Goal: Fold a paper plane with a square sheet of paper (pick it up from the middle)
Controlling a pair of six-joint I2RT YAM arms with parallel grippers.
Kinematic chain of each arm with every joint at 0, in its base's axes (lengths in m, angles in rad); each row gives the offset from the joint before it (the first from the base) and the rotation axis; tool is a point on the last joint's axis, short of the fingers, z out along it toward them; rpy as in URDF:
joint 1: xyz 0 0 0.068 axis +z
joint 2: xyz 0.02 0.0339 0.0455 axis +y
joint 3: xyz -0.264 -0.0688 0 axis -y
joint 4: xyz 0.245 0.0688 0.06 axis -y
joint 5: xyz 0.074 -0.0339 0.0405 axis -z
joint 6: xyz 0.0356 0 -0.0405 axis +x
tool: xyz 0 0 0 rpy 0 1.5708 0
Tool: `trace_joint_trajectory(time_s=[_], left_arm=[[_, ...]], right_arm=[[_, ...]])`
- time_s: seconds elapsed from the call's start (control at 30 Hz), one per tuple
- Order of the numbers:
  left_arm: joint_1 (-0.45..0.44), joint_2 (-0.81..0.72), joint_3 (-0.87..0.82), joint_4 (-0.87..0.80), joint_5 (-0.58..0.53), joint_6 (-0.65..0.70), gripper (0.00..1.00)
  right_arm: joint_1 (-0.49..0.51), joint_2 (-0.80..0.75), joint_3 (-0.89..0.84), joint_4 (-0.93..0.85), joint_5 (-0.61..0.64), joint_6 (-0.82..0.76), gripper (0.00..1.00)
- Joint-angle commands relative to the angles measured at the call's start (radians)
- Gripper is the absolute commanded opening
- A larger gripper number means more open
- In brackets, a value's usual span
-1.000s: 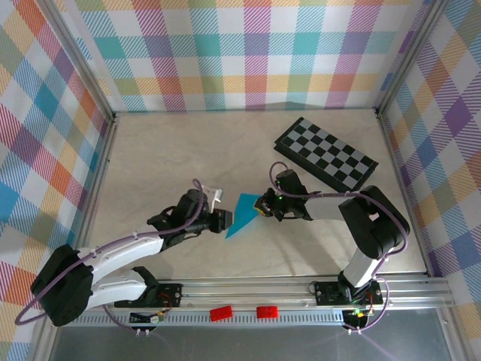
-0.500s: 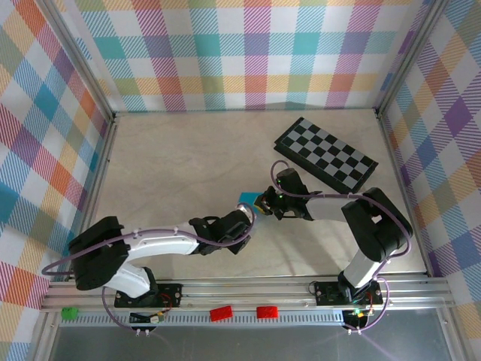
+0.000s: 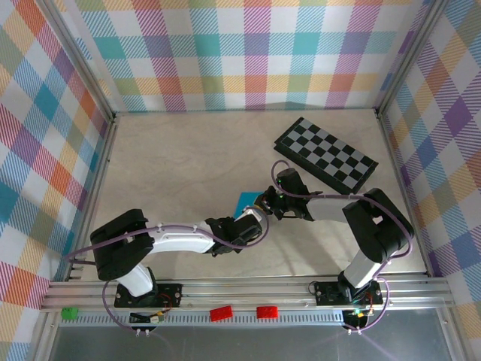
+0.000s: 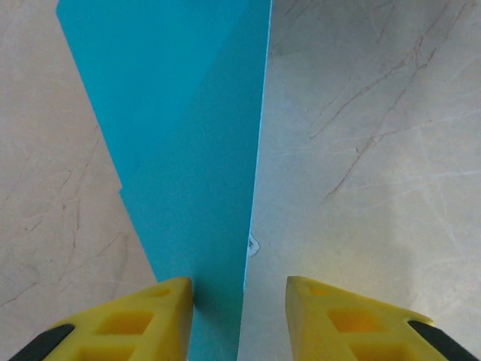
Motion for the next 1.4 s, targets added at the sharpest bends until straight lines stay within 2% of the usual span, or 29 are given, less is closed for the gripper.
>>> trace_joint_trajectory(time_s=[0.0, 0.27, 0.7, 1.0, 1.37], left_arm=[[-0.016, 0.017, 0.029, -0.026, -0.053, 0.015, 0.31], [-0.018, 0.021, 0.037, -0.033, -0.092, 0.023, 0.19], [-0.02, 0.029, 0.039, -0.064, -0.085, 0.031, 0.21], [-0.02, 0.031, 0.041, -0.065, -0.087, 0.035, 0.14], [-0.021, 0.02, 0.046, -0.049, -0.083, 0.043, 0.16]], right_arm=[[-0.006, -0.021, -0.011, 0.015, -0.008, 0.012, 0.0], [-0.006, -0.025, -0.012, 0.016, -0.006, 0.014, 0.0], [-0.006, -0.028, -0.014, 0.014, -0.003, 0.015, 0.0], [-0.006, -0.028, -0.017, 0.019, -0.002, 0.018, 0.0], [-0.007, -0.023, -0.017, 0.023, -0.005, 0.019, 0.0]])
